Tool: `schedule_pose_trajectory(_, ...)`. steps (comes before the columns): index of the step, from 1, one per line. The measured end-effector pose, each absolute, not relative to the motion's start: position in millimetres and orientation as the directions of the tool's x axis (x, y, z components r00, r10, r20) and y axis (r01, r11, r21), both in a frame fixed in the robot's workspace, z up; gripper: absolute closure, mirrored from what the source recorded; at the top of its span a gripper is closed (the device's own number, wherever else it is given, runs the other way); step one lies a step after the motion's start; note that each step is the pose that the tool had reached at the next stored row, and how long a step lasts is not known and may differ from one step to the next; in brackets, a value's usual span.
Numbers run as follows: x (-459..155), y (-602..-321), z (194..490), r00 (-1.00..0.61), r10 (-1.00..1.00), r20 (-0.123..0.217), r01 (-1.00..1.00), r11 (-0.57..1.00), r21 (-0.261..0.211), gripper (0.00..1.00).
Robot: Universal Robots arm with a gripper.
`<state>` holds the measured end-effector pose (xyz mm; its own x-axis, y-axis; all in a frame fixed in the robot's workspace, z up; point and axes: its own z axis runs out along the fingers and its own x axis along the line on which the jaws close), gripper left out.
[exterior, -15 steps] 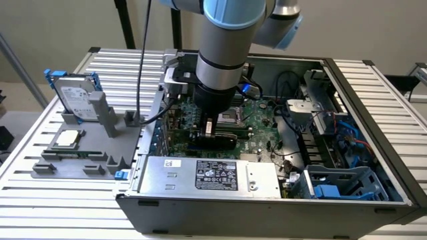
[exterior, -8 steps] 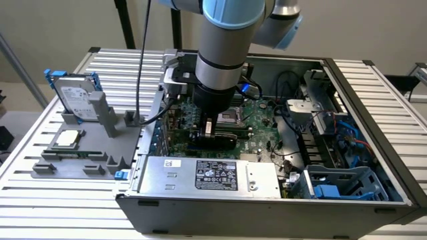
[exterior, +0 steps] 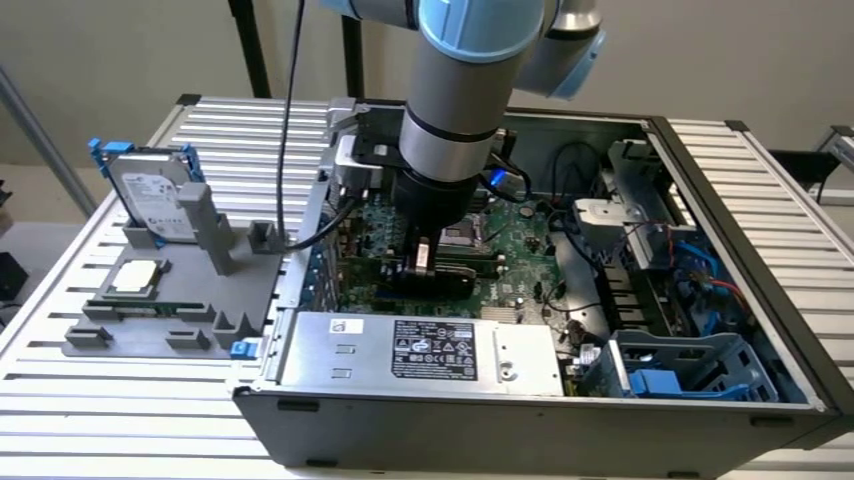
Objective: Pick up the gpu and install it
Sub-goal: 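Press down on the gpu until it lock into place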
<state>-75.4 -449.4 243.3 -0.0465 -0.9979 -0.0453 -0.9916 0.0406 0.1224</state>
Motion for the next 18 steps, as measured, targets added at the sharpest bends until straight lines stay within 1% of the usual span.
schedule_pose_trajectory(5,-75.0,-449.5,243.3,-0.046,-0.998,-0.045,-0.992,0.040,0.122,0.73)
schedule_pose_trajectory(7,-73.5,-449.7,242.6,-0.044,-0.998,-0.043,-0.993,0.039,0.111,0.72)
schedule_pose_trajectory(8,-73.7,-449.8,242.8,-0.045,-0.998,-0.042,-0.993,0.040,0.112,0.67)
schedule_pose_trajectory(9,-73.9,-450.0,243.2,-0.045,-0.998,-0.041,-0.993,0.040,0.112,0.67)
schedule_pose_trajectory(12,-73.9,-450.0,243.2,-0.045,-0.998,-0.041,-0.993,0.040,0.112,0.48)
schedule_pose_trajectory(13,-73.9,-450.0,243.2,-0.045,-0.998,-0.041,-0.993,0.040,0.112,0.48)
schedule_pose_trajectory(14,-73.9,-450.0,243.2,-0.045,-0.998,-0.041,-0.993,0.040,0.112,0.42)
schedule_pose_trajectory(18,-73.9,-450.0,243.2,-0.045,-0.998,-0.041,-0.993,0.040,0.112,0.42)
